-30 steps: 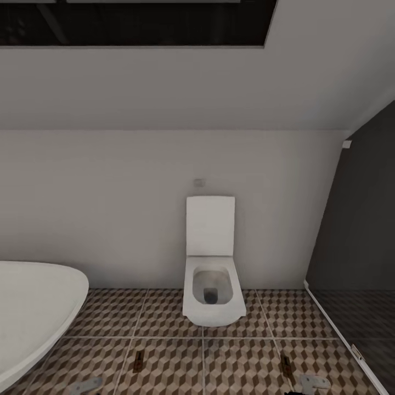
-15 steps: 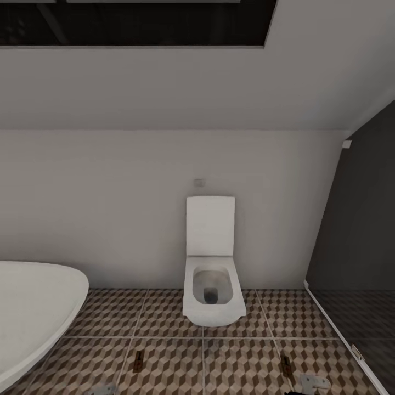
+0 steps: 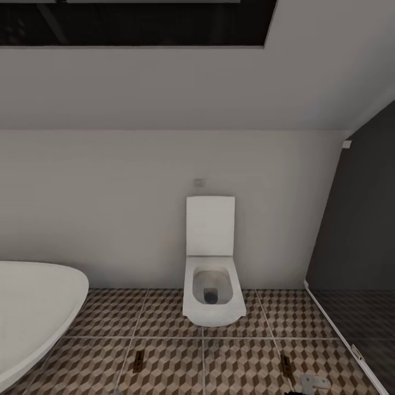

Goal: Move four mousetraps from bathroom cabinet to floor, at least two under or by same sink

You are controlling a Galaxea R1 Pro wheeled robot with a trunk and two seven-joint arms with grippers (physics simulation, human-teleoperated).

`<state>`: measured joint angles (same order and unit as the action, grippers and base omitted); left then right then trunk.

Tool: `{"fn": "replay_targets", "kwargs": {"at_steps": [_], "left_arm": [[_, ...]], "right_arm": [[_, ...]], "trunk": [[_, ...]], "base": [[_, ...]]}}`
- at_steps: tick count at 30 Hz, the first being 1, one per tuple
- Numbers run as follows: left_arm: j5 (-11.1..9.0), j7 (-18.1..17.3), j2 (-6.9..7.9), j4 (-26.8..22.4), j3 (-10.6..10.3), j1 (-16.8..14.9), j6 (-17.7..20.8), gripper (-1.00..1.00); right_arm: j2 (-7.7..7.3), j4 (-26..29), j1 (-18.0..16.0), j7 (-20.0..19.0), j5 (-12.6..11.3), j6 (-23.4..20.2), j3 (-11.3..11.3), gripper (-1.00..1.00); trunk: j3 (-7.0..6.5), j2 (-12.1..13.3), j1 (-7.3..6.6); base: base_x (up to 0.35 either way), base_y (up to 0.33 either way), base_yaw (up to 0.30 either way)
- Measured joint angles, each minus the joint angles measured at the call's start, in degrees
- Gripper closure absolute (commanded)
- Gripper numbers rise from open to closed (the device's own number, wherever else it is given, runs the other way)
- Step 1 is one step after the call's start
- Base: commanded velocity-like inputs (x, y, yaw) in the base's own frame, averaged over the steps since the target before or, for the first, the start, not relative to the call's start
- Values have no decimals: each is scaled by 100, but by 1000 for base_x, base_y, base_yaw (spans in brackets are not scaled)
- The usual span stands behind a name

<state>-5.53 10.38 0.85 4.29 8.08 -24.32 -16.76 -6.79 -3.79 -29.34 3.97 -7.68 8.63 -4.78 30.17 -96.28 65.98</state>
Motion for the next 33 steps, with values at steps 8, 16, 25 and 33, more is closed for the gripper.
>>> {"fn": "replay_targets", "kwargs": {"at_steps": [8,16,25,33], "left_arm": [[-1,-2,-63,2,0,183,1,-100],[-1,-2,-76,1,0,295,1,-100],[0,-3,-77,-2,1,344,1,-100],[0,-3,-77,-2,1,350,1,-100]], "right_arm": [[0,0,0,0,0,0,0,-100],[0,0,0,0,0,0,0,-100],[0,2,0,0,0,0,0,-100],[0,1,0,0,0,0,0,-100]], "trunk": [[0,0,0],[0,0,0],[0,0,0],[0,0,0]], "base": [[0,0,0],[0,0,0],[0,0,0],[0,0,0]]}}
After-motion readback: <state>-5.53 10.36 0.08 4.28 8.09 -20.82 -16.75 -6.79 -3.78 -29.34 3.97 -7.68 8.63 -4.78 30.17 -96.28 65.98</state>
